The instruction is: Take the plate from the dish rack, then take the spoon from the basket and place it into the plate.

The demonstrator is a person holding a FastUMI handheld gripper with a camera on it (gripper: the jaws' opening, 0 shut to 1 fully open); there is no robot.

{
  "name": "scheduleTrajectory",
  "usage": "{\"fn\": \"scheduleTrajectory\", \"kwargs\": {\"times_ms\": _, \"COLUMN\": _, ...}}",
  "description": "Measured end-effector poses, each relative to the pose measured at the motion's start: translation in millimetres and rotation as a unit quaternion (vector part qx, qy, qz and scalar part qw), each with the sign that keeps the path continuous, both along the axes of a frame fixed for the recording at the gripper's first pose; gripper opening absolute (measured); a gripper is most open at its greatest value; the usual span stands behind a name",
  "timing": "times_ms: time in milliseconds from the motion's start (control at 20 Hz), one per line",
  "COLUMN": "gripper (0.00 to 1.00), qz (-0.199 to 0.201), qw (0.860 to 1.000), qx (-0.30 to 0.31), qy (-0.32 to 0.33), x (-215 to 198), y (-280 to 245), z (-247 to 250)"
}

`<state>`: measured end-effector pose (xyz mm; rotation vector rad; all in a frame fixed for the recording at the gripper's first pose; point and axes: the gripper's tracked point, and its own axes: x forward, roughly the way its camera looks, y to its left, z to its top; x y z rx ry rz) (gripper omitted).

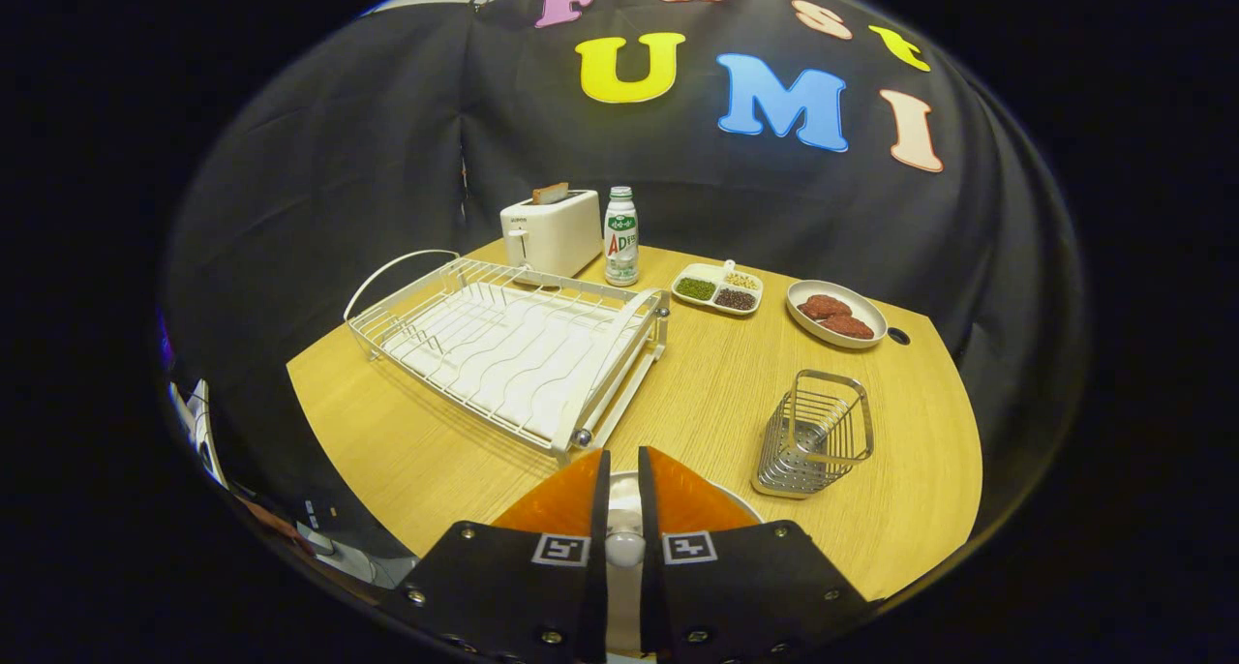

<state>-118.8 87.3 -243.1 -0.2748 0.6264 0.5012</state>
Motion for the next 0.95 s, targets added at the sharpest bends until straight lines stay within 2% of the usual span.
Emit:
{"fn": "scheduleTrajectory", "kwargs": {"times_ms": 200, "gripper": 0.21, "qz": -0.035, "qw": 0.999, "qx": 0.004, "qy": -0.010, "x": -1.3, "y": -12.3, "z": 11.4}}
{"fn": "scheduleTrajectory", "kwargs": {"times_ms": 250, "gripper": 0.32, "qz": -0.050, "qw": 0.999, "qx": 0.010, "qy": -0.020, "x": -0.8, "y": -17.5, "z": 21.4}}
{"fn": "scheduleTrajectory", "kwargs": {"times_ms": 300, "gripper": 0.33, "qz": -0.064, "qw": 0.997, "qx": 0.018, "qy": -0.031, "x": -0.9, "y": -23.7, "z": 33.9}}
{"fn": "scheduleTrajectory", "kwargs": {"times_ms": 400, "gripper": 0.41, "qz": -0.099, "qw": 0.992, "qx": 0.033, "qy": -0.066, "x": 0.6, "y": -36.5, "z": 65.0}}
{"fn": "scheduleTrajectory", "kwargs": {"times_ms": 500, "gripper": 0.41, "qz": -0.138, "qw": 0.983, "qx": 0.044, "qy": -0.114, "x": 4.3, "y": -53.9, "z": 105.6}}
{"fn": "scheduleTrajectory", "kwargs": {"times_ms": 700, "gripper": 0.41, "qz": -0.210, "qw": 0.953, "qx": 0.082, "qy": -0.204, "x": 11.2, "y": -87.5, "z": 185.3}}
{"fn": "scheduleTrajectory", "kwargs": {"times_ms": 800, "gripper": 0.41, "qz": -0.227, "qw": 0.939, "qx": 0.097, "qy": -0.238, "x": 15.7, "y": -105.3, "z": 217.1}}
{"fn": "scheduleTrajectory", "kwargs": {"times_ms": 950, "gripper": 0.41, "qz": -0.236, "qw": 0.927, "qx": 0.090, "qy": -0.278, "x": 21.0, "y": -135.2, "z": 249.6}}
